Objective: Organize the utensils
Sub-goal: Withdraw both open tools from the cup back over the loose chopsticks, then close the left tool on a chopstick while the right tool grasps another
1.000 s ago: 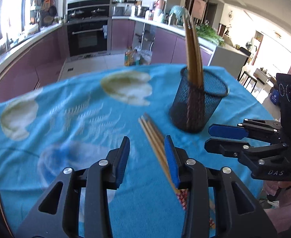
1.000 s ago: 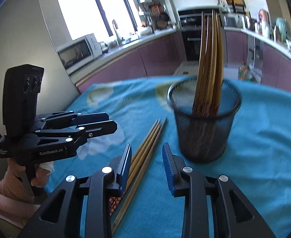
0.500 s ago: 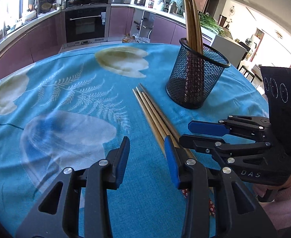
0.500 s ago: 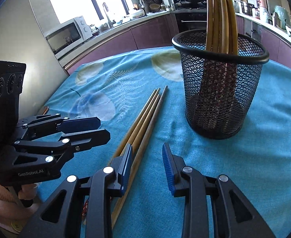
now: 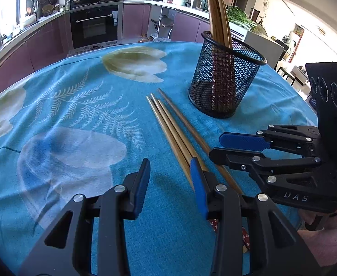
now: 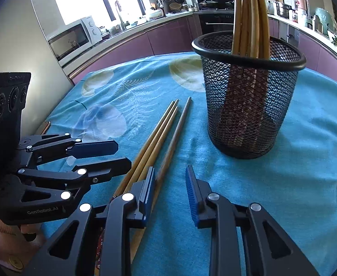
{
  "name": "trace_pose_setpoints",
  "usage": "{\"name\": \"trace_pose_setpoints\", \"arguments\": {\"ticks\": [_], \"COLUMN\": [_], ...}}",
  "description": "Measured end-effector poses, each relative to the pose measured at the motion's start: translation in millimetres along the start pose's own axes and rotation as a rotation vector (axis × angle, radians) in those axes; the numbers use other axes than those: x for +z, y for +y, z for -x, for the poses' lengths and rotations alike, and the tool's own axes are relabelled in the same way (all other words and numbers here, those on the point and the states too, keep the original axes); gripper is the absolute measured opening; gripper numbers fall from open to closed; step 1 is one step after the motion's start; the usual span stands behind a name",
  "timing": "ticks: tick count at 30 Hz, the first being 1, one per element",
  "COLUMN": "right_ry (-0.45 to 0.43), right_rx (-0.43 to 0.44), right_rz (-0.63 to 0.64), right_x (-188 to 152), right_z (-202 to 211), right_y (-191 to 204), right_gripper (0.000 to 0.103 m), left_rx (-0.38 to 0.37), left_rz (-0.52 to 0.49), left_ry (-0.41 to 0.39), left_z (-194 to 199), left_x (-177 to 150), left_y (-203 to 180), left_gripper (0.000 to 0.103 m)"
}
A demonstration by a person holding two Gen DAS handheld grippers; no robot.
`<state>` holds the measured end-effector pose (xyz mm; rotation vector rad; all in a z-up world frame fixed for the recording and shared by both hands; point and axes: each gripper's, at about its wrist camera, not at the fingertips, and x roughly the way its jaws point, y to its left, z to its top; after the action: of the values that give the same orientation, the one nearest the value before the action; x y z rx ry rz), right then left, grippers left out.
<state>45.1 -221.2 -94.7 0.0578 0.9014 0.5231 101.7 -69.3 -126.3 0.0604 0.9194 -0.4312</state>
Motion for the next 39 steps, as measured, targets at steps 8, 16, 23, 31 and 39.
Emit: {"name": "trace_pose_setpoints", "arguments": {"ticks": [8, 16, 23, 31, 39], "right_ry": [0.004, 0.004, 0.008, 0.000, -0.011], "right_rx": [0.002, -0.018, -0.054, -0.075, -0.040], "right_rz": [-0.007, 0.012, 0.028, 0.014, -0.047], "right_x": [0.5, 3.0, 11.9, 17.4, 15.7], "right_z": [0.8, -4.3, -14.3, -21.0, -17.7], "right_y": [-3.3, 1.0, 6.4, 6.2, -1.0], "right_gripper": [0.025, 0.025, 0.025, 0.017, 0.007], "left_rx": [0.012, -0.004, 0.010, 0.031, 0.035], "left_rz": [-0.008, -0.006, -0.004, 0.009, 0.045], "left_ry": [0.018, 0.037, 0.059, 0.049, 0.039], "left_z": [-7.7, -9.2, -18.0, -23.4, -19.7], "left_x": [1.0, 4.4, 13.1, 18.3, 15.3], "left_y": [-2.2, 0.8, 5.4, 6.6, 9.5], "left_gripper": [0.036, 0.024, 0.022, 0.013, 0.008]}}
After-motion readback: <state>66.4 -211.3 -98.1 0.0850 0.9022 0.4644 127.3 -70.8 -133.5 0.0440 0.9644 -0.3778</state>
